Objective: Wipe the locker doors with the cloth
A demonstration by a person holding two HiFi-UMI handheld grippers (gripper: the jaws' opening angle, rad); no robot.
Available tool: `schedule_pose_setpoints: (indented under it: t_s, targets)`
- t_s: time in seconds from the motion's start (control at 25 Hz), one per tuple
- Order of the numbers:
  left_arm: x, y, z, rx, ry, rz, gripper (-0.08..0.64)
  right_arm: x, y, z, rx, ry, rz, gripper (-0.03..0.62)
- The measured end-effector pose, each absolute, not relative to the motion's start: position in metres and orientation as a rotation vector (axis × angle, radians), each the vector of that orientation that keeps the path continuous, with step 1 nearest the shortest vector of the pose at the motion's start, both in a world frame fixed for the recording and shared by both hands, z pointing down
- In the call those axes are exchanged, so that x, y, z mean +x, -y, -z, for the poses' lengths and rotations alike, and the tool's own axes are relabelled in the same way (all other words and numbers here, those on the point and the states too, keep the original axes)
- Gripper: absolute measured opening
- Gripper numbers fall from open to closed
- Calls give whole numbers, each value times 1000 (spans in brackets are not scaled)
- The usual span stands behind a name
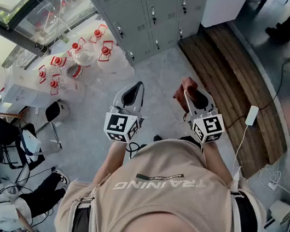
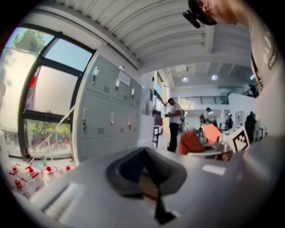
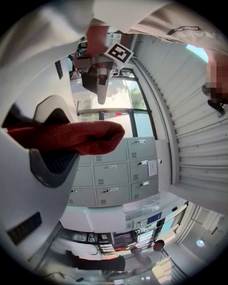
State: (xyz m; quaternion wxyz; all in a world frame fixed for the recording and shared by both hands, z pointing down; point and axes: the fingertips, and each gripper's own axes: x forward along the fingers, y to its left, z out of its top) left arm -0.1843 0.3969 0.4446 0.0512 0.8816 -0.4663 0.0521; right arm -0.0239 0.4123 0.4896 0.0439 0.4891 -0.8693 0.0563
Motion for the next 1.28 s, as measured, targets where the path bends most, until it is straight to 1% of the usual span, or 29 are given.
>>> schedule_pose_setpoints:
  t_s: [0.24,0.44,0.72,1.04,1.28]
  targets:
    - [-214,-385,-476,2641,1375,-210,6,-63,-406,-503,1469,2650,-198,67]
    - [-203,-369,-486,2652,1306,-209,6,-64,-401,-515,1476,2624,-239,67]
    - [-165,-331,-486,2679,1259,-232,6,-31,-366,-514,1492,2620,-230,67]
    - [-96,-255,-474,2714,1248,-311,6,31,-285,-522,1488,2659,-240,67]
    - [-64,-189,-467,2617,1290,-207,6,71,-224,-525,1446,2715,-264,67]
